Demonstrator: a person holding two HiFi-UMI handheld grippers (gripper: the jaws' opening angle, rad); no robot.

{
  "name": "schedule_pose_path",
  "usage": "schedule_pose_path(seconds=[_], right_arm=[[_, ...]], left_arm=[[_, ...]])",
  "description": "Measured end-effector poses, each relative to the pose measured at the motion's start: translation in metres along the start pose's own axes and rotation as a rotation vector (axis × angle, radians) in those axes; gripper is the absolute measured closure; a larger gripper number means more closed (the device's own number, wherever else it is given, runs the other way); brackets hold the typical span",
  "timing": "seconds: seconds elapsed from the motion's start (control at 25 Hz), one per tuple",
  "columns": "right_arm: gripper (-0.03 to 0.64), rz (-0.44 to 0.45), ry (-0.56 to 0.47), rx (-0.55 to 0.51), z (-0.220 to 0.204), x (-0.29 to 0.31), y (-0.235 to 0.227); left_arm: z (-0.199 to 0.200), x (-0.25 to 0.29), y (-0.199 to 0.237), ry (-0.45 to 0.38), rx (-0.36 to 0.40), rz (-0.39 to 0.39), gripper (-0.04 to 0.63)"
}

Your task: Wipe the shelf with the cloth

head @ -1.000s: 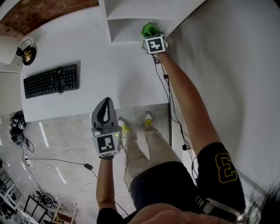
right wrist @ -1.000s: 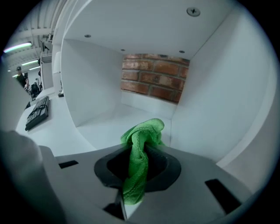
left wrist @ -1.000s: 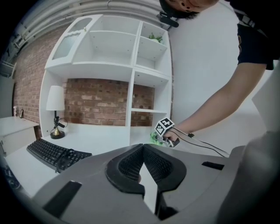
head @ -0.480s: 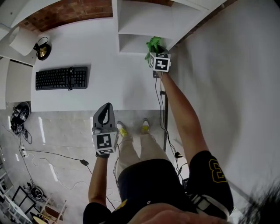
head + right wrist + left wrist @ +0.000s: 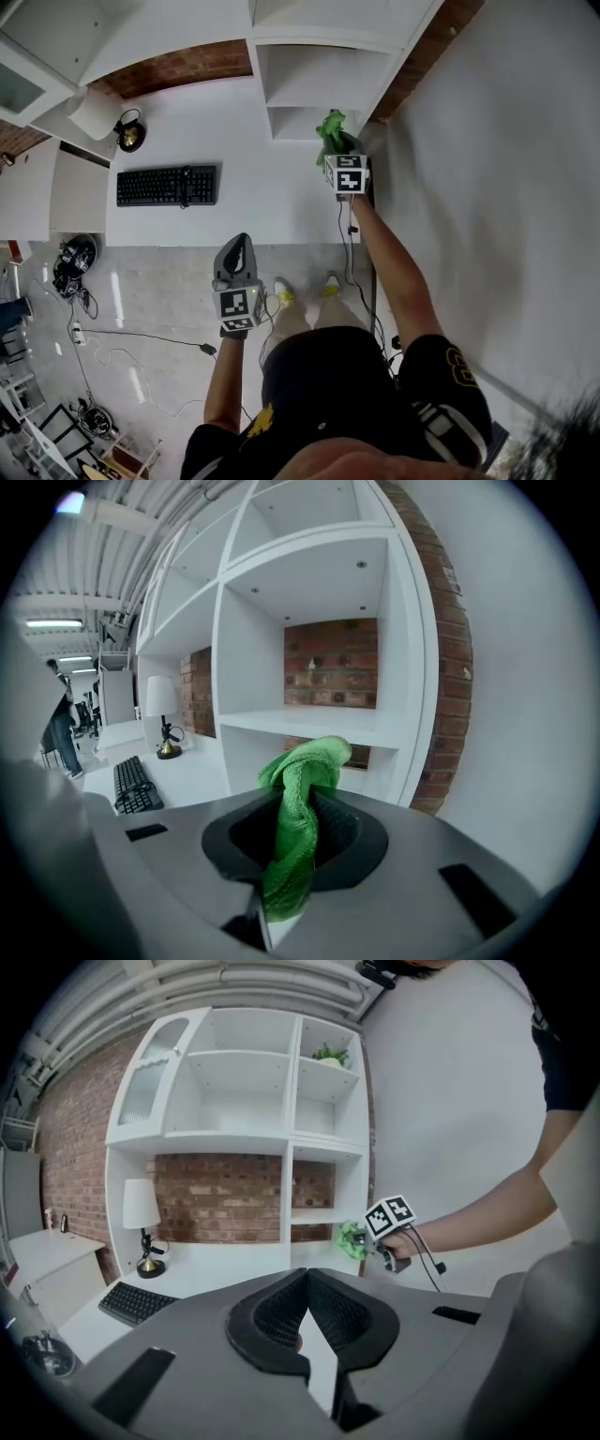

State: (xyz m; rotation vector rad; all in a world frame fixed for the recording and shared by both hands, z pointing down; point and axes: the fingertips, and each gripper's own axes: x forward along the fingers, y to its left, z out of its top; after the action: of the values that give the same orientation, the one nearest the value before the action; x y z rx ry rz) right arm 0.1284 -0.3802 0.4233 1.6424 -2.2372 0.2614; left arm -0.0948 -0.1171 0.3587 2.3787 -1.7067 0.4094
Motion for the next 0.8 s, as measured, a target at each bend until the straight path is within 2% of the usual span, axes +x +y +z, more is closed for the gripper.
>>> schedule_pose_path(seconds=[0.16, 0.28, 0.4, 0.52, 0.8], right_arm=[[0.577, 0.011, -0.032, -0.068, 0.013, -0.043, 0.011], [0.576, 0.011, -0.065, -0.069, 0.021, -0.071, 0.028], [0.575, 0.019, -0.077, -0.065, 0.023, -0.096, 0.040], [0.577, 0.036, -0.091, -0.077, 0.028, -0.115, 0.051], [0.575, 0.006, -0.194, -0.047, 0.074, -0.167, 0.073]], left_arm=[[0.036, -0.007, 0.024, -0.061, 0.029, 0.048, 0.577], [0.059, -0.013, 0.050, -0.085, 0.034, 0.077, 0.577], [0.072, -0.014, 0.057, -0.116, 0.048, 0.075, 0.577], [0.084, -0.005, 0.050, -0.159, 0.044, 0.042, 0.577], [0.112, 0.004, 0.032, -0.204, 0.067, -0.099, 0.577]])
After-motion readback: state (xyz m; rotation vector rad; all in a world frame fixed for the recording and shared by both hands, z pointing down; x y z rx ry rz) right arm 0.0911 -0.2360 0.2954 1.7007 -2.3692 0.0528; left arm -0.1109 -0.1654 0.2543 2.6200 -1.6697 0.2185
